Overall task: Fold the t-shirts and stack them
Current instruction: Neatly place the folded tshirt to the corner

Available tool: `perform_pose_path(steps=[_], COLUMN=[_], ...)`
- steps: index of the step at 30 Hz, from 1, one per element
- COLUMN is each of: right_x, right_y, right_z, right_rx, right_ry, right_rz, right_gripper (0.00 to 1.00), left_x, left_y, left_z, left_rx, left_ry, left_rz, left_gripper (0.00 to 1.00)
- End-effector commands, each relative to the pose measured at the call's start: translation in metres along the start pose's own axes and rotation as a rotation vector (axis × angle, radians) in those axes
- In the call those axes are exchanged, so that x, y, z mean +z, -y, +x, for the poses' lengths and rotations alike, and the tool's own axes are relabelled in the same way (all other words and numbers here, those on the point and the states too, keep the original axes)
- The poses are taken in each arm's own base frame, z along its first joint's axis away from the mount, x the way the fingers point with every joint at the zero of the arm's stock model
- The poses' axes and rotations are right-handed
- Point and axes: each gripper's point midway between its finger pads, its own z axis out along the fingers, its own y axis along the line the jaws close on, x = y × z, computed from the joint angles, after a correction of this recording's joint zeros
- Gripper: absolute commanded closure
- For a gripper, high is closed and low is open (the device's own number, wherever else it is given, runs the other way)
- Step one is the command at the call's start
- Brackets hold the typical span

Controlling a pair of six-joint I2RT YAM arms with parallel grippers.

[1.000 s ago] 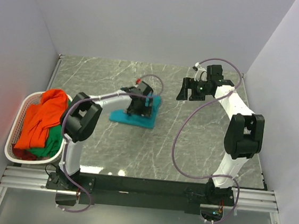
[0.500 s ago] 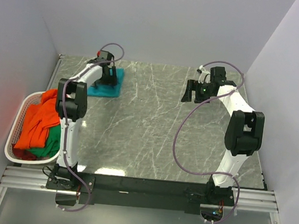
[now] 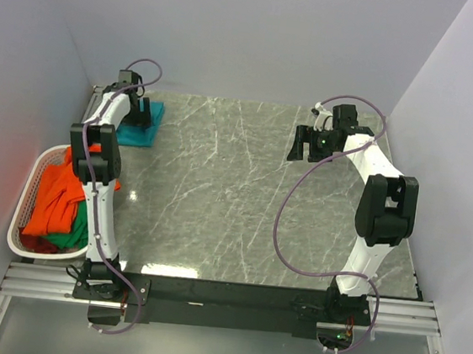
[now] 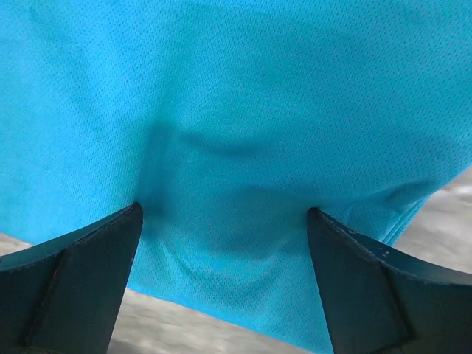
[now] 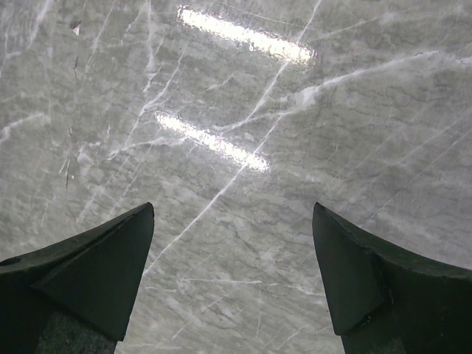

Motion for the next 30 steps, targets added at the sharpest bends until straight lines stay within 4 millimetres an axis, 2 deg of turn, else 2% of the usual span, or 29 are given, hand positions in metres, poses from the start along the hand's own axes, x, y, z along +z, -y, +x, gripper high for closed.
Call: perform_pose_path(steps=[1, 5, 10, 13, 16, 19, 21, 22, 24, 25, 27, 28, 30], right_x=[-0.009, -0.008, -0.009, -0.01, -0.012, -0.015, -0.02, -0.024, -0.03, -0.038, -0.041, -0.047, -0.05], right_y=[0.001, 0.0, -0.002, -0.002, -0.005, -0.005, -0.004, -0.008, -0.008, -0.009, -0.012, -0.015, -0.024], right_z=[-0.016, -0.014, -0.01, -0.009, -0.011, -0.017, -0.022, -0.029, -0.036, -0.046, -0.055, -0.065, -0.072], right_rx=[-0.032, -0.032, -0.028, -0.029, -0.034, -0.048, -0.067, -0.079, -0.096, -0.112, -0.116, -0.121, -0.117], right_ry=[0.041, 0.038, 0.033, 0.033, 0.039, 0.048, 0.055, 0.07, 0.087, 0.104, 0.111, 0.127, 0.14], right_rz=[0.011, 0.008, 0.003, 0.002, -0.003, -0.004, 0.001, -0.013, -0.018, -0.017, -0.038, -0.044, -0.082], right_gripper=[0.06, 0.06, 0.06, 0.06, 0.05, 0.05, 0.05, 0.05, 0.05, 0.05, 0.05, 0.05, 0.05], left_x=[0.012, 0.017, 0.017, 0.013, -0.001, -0.03, -0.062, -0.089, -0.116, -0.143, -0.168, -0.189, -0.208], left_y=[-0.023, -0.033, -0.029, -0.028, -0.024, -0.018, -0.017, -0.011, -0.005, 0.003, 0.013, 0.02, 0.037], left_z=[0.007, 0.0, -0.011, -0.022, -0.044, -0.077, -0.101, -0.12, -0.135, -0.147, -0.153, -0.155, -0.145], left_rx=[0.09, 0.093, 0.097, 0.097, 0.12, 0.113, 0.116, 0.123, 0.148, 0.161, 0.186, 0.199, 0.236], left_ry=[-0.042, -0.026, 0.007, 0.042, 0.114, 0.221, 0.308, 0.386, 0.461, 0.528, 0.576, 0.605, 0.59], left_rz=[-0.049, -0.057, -0.029, -0.021, 0.011, 0.06, 0.075, 0.106, 0.128, 0.167, 0.201, 0.229, 0.303], left_gripper=[0.0, 0.0, 0.01, 0.01, 0.01, 0.01, 0.01, 0.0, 0.01, 0.01, 0.01, 0.01, 0.01])
